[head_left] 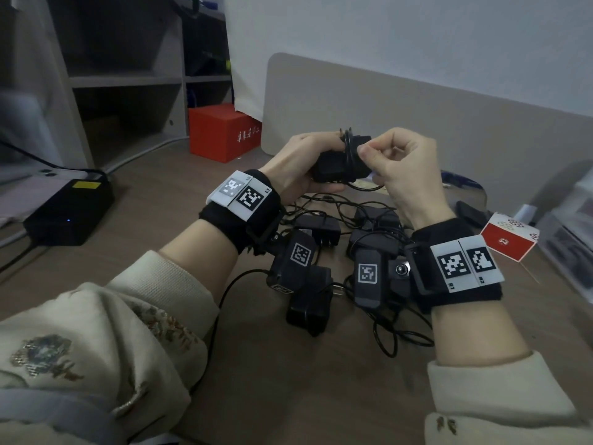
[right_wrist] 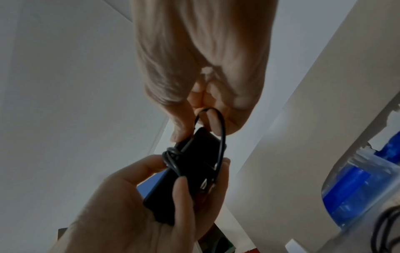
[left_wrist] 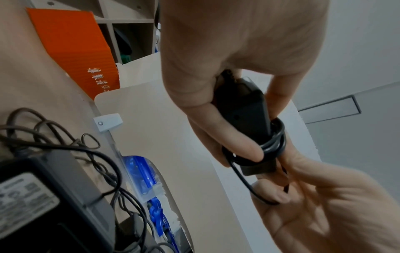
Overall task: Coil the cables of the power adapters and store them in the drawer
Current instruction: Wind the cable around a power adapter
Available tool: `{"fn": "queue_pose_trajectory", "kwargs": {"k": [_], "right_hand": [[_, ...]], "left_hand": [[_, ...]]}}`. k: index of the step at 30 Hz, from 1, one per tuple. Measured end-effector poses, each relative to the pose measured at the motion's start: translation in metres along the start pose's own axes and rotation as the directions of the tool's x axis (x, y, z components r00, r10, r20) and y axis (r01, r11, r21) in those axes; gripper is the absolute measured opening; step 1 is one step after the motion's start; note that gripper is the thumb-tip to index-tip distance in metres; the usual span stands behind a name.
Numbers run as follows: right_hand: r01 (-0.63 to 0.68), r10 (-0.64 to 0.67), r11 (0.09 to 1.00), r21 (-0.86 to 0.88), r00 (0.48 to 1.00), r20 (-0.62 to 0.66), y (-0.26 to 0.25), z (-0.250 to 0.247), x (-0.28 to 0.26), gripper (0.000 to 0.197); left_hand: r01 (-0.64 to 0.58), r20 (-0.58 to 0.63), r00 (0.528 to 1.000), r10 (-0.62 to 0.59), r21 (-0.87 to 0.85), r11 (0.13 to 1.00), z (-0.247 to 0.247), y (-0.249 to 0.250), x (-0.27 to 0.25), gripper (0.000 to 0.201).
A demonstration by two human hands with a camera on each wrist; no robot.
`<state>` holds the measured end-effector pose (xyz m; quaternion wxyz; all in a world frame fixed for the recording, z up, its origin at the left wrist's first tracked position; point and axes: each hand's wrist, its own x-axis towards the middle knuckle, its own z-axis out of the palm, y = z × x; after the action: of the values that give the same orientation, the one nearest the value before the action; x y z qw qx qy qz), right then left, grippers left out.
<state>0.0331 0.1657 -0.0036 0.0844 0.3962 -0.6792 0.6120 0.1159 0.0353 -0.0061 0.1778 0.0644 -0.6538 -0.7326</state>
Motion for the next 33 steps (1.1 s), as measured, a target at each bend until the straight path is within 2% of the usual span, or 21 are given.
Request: {"fn": "queue_pose_trajectory", "kwargs": {"k": [7,11,16,20,26,29,33], "right_hand": [[0.004,-0.004,0.998,0.058,1.0,0.0,0.013,0.002,0.0,0.022],[-0.005,0.004,0.995,0.098,1.0,0.009,0.015,0.001,-0.001,0.019],[-0.056,0.058,0.997,0.057,0.998,-0.031,0.013,0.008,0.0,0.018],[-0.08,0.08,0.997,-0.002,0.996,-0.035,0.014,0.011,-0.001,0.022],[0.003,-0.003,1.0,-0.006,0.999,-0.05,0.008,0.011,-0.001,0.022],[0.021,-0.023,1.0,-0.022,0.996,-0.081,0.009,0.013,-0.002,0.021],[0.086,-0.118,0.972,-0.219,0.983,-0.139,0.012,0.016,-0.003,0.007]], "left_hand": [[0.101,-0.105,0.989,-0.107,-0.053,0.993,0.004,-0.002,0.001,0.035],[0.136,-0.095,0.985,-0.145,-0.097,0.986,0.005,-0.004,0.001,0.043],[0.15,-0.055,0.987,-0.154,-0.068,0.986,0.004,-0.003,-0.001,0.023],[0.13,-0.057,0.99,-0.132,-0.036,0.991,0.003,-0.006,0.0,0.022],[0.133,-0.028,0.99,-0.138,-0.12,0.984,0.003,-0.001,-0.002,0.016],[0.139,-0.061,0.987,-0.15,-0.148,0.979,0.005,-0.001,-0.002,0.013],[0.055,-0.166,0.983,-0.084,-0.171,0.984,0.009,-0.003,0.001,0.022]]}}
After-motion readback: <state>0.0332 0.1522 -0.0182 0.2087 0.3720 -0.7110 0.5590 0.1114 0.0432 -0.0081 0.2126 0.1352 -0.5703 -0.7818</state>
